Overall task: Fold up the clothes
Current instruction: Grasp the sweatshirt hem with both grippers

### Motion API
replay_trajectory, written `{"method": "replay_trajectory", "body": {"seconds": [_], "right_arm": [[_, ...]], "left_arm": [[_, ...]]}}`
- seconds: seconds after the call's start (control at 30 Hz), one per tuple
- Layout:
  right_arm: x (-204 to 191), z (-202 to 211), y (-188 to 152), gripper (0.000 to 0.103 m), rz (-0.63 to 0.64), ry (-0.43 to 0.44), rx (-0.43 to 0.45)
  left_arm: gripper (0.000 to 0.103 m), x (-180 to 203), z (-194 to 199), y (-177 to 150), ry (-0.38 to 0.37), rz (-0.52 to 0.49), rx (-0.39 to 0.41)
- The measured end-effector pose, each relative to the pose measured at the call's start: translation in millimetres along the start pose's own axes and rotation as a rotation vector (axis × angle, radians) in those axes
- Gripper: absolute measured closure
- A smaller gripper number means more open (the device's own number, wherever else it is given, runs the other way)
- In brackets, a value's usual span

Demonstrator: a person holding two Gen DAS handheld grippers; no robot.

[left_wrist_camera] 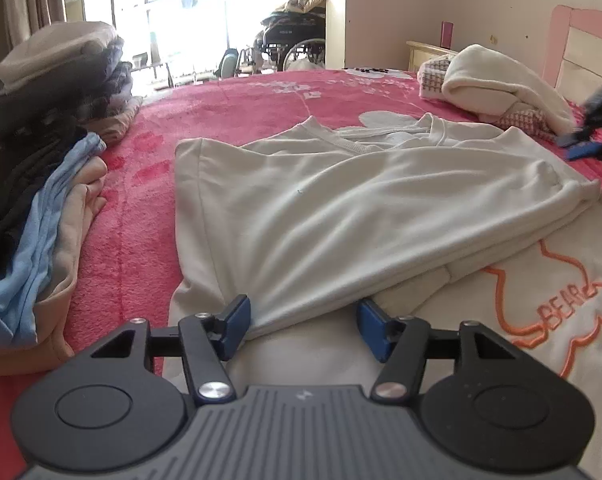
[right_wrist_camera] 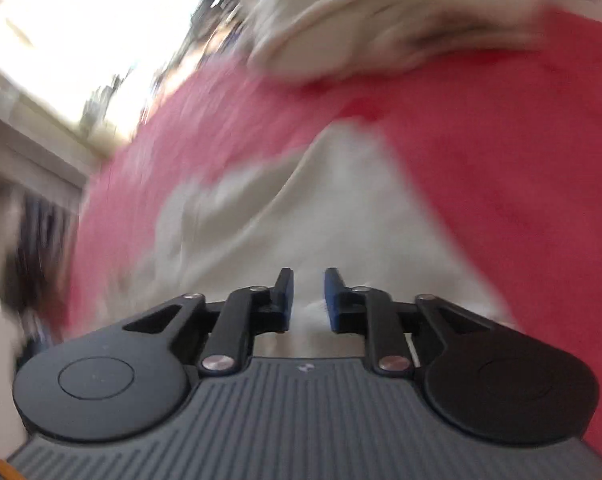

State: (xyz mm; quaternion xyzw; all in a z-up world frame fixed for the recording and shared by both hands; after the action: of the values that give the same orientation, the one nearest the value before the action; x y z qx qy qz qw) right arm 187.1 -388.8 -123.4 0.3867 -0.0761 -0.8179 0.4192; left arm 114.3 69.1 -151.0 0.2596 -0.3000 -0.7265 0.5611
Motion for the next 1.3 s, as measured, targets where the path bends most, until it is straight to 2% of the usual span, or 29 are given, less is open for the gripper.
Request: {"method": "replay_trajectory", "body": {"seconds": [0.13, 0.23, 0.33, 0.47, 0.53, 0.63, 0.77, 0.83, 1.0, 1.13, 1.3], "right_arm": [[22.5, 62.0, -12.0, 0.082, -0.104, 0.063, 0.006], [38.2, 116.4, -31.4, 0.074, -0.151, 0.131, 0.009], [59.7, 164.2, -62.4, 0.07, -0.193, 0.169, -0.004], [89.5, 198.1, -112.5, 0.067, -0.256, 0.178, -0.032], [103.7, 209.5, -135.7, 0.067, -0.266, 0.162, -0.028], [119.6, 223.4, -151.1, 0.065, -0.238, 0.106, 0.009], [130.1, 234.6, -149.5, 0.051, -0.132, 0.032, 0.046], [136.7, 230.6, -147.8, 0.047, -0.083, 0.014, -0.006], [149.4, 206.5, -155.4, 0.047, -0.06, 0.01, -0.177], [155.2, 192.9, -167.1, 0.047, -0.099, 0.028, -0.306], [155.0, 196.6, -169.4, 0.047, -0.08, -0.006, -0.364]], "left_arm": [[0.032, -8.8, 16.8, 10.3, 0.007, 0.077, -0.003], [0.032, -7.8, 44.4, 12.1, 0.027, 0.107, 0.021], [0.031, -2.8, 74.3, 8.2, 0.007, 0.126, 0.012], [0.03, 5.2, 104.8, -10.9, -0.083, 0.177, -0.116], [0.03, 7.1, 118.4, -28.8, -0.1, 0.206, -0.189], [0.03, 2.6, 140.2, -58.3, -0.089, 0.259, -0.279], [0.03, -10.1, 167.7, -94.5, -0.106, 0.342, -0.342], [0.03, -16.0, 176.9, -109.8, -0.114, 0.377, -0.356], [0.03, -30.2, 187.4, -141.0, -0.142, 0.455, -0.367], [0.032, -39.6, 188.2, -161.5, -0.197, 0.526, -0.371], [0.037, -50.4, 194.2, -177.3, -0.29, 0.592, -0.365]]}}
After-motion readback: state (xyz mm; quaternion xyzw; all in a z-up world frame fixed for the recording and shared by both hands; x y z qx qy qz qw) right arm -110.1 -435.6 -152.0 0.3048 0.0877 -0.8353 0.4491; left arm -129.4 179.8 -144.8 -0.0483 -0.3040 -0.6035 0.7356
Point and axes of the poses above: each gripper's, at about its wrist camera, not at the fingertips, and z roughly against the way its jaws point, x to its right, y to its top, the point moved 1 cm from there along -z, roughly the way its jaws point, and after that the axes turned 2 degrees about y, right-handed, at the moved point
